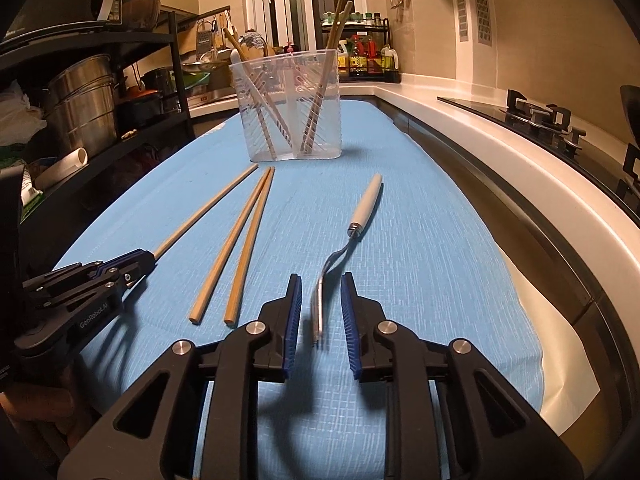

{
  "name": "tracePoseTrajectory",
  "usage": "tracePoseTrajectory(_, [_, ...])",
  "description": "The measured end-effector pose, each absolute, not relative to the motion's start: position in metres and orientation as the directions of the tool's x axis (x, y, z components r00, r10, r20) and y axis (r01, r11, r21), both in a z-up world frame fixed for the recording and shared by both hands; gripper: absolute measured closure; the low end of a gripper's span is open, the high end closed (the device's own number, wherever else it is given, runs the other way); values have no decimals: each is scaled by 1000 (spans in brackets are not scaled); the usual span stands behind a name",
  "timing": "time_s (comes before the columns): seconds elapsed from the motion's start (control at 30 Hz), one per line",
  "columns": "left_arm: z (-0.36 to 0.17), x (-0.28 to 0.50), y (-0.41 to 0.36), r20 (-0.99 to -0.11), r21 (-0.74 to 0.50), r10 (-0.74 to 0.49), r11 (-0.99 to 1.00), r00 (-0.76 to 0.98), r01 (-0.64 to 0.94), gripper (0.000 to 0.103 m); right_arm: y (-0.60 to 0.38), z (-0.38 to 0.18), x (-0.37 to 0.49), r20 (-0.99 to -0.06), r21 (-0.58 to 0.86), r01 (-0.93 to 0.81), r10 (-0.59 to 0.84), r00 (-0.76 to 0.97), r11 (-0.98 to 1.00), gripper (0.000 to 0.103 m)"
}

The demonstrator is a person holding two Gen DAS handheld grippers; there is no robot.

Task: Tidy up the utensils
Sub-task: 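Lift the chopstick and the fork off the cloth with both tools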

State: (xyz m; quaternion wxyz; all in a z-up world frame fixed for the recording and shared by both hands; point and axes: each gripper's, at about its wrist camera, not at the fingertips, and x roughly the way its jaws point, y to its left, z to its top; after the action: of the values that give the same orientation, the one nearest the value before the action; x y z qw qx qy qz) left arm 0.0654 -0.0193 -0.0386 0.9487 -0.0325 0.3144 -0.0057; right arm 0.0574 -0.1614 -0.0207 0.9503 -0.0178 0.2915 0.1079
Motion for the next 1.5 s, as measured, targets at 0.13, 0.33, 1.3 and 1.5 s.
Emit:
tracePoseTrajectory(0.13, [-39,66,-19,-597,-64,-31,998,802,-9,97,-158,-26,59,-569,22,-201,177,803,979,82])
tracePoseTrajectory(0.33, [-39,65,-19,-590,-67,-27,998,807,-16,97,-163,-35,59,-559,82,-133,156,815,988,83])
tracePoseTrajectory(1.3, [-37,62,-20,-552,-48,-3,998,834,-28,98,-168,-16,44,-484,70,-123,142,864,990,101])
tracePoseTrajectory(1.5, [-29,57,-20,-531,-42,-4,999,848,-22,98,-167,-5,37,-491,26,-152,145,859,988,102])
